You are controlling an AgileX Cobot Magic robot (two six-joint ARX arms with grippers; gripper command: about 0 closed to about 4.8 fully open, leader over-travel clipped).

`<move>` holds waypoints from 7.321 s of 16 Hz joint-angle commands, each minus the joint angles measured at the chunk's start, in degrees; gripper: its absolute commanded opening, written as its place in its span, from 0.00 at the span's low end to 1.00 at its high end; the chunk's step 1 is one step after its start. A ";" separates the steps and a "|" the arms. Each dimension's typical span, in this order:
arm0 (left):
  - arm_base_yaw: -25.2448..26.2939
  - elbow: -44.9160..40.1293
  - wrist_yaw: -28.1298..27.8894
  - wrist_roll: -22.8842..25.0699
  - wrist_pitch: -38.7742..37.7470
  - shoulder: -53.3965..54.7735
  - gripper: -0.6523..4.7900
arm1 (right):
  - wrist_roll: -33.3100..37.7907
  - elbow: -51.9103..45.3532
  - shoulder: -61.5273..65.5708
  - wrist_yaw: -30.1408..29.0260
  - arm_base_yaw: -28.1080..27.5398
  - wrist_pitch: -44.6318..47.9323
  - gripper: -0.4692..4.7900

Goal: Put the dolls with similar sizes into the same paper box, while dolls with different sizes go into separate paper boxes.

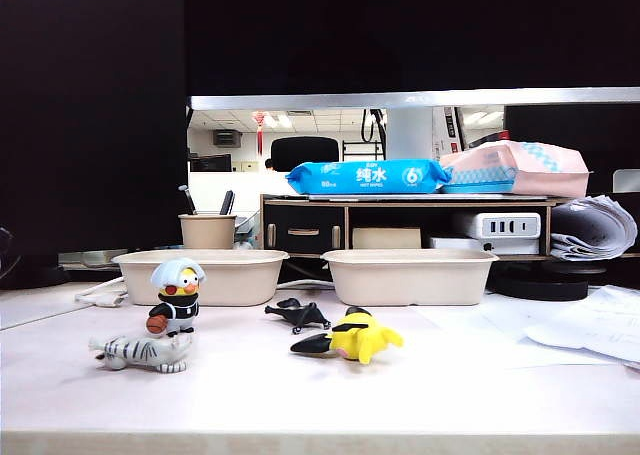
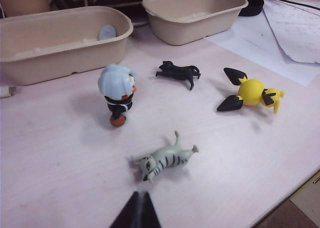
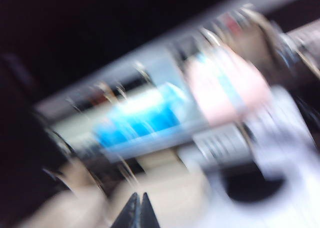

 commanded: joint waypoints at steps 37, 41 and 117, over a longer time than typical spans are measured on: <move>9.01 -0.02 0.63 0.17 -0.79 -0.17 0.11 | -35.95 62.60 114.38 0.72 45.44 5.51 1.00; 9.01 -0.02 0.63 0.17 -0.79 -0.17 0.11 | -35.95 62.62 114.42 0.61 45.44 5.07 0.50; -2.71 -0.02 0.83 0.35 2.23 2.67 0.11 | -26.77 83.93 108.93 11.17 44.28 -53.92 0.36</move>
